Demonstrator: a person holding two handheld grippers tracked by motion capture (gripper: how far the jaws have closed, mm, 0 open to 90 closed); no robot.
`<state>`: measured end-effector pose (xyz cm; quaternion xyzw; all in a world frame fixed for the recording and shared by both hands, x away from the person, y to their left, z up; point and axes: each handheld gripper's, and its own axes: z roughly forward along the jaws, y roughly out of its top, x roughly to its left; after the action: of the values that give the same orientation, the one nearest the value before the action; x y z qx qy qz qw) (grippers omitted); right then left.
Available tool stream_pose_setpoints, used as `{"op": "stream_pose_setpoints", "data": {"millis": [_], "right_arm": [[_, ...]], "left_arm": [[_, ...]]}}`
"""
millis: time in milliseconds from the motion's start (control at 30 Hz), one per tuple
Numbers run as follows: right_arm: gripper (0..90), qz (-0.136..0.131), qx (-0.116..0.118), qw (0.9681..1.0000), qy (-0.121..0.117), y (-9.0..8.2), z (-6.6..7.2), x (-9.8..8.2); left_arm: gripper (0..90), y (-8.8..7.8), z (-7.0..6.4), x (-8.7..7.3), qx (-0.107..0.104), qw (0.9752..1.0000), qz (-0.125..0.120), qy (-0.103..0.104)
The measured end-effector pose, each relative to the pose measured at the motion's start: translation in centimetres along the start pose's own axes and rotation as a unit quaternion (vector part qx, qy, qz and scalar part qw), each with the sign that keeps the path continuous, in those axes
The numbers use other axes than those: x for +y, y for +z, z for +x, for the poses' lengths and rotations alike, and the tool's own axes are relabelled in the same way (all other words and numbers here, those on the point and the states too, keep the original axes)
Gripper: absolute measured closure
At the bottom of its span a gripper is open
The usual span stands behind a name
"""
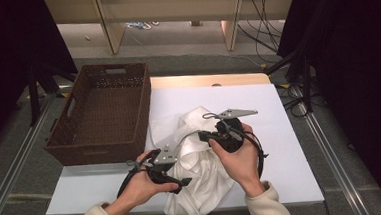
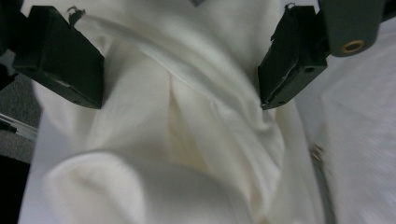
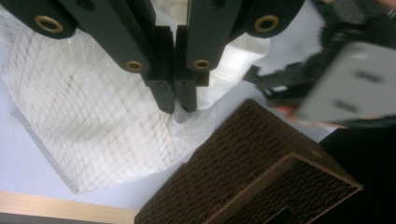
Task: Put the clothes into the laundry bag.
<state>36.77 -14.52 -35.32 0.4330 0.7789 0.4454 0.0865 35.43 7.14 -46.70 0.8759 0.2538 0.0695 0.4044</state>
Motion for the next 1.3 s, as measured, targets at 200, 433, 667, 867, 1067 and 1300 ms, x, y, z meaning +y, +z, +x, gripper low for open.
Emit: {"op": "stream_pose_setpoints", "data": {"millis": [200,433,667,867,1067,1300], "right_arm": [[90.0,0.003,-0.001,1.0,0.0,0.0,-0.1,0.0],[90.0,-0.002,-0.003,1.0,-0.006,0.0,0.1,0.0],[90.0,-0.005,-0.013,0.9998,-0.012,0.1,0.4,0.0],[90.0,-0.009,-0.016,0.9995,-0.024,0.2,0.7,0.0],[90.0,-0.006,-0.014,0.9997,-0.019,0.3,0.6,0.0],[90.0,-0.007,-0.013,0.9996,-0.024,0.4,0.6,0.0]], "left_arm": [[19.7,1.8,-0.3,0.6,-0.009,0.9999,-0.01,-0.007],[64.7,1.1,-0.4,1.1,-0.017,0.9994,-0.028,-0.007],[73.8,-2.2,-0.8,3.3,-0.029,0.9946,-0.084,-0.053],[74.5,-2.9,-0.6,4.3,-0.027,0.9936,-0.097,-0.05],[74.4,-2.8,-0.5,4.2,-0.022,0.9944,-0.094,-0.043],[74.4,-2.6,-0.6,4.4,-0.003,0.9942,-0.103,-0.031]]}}
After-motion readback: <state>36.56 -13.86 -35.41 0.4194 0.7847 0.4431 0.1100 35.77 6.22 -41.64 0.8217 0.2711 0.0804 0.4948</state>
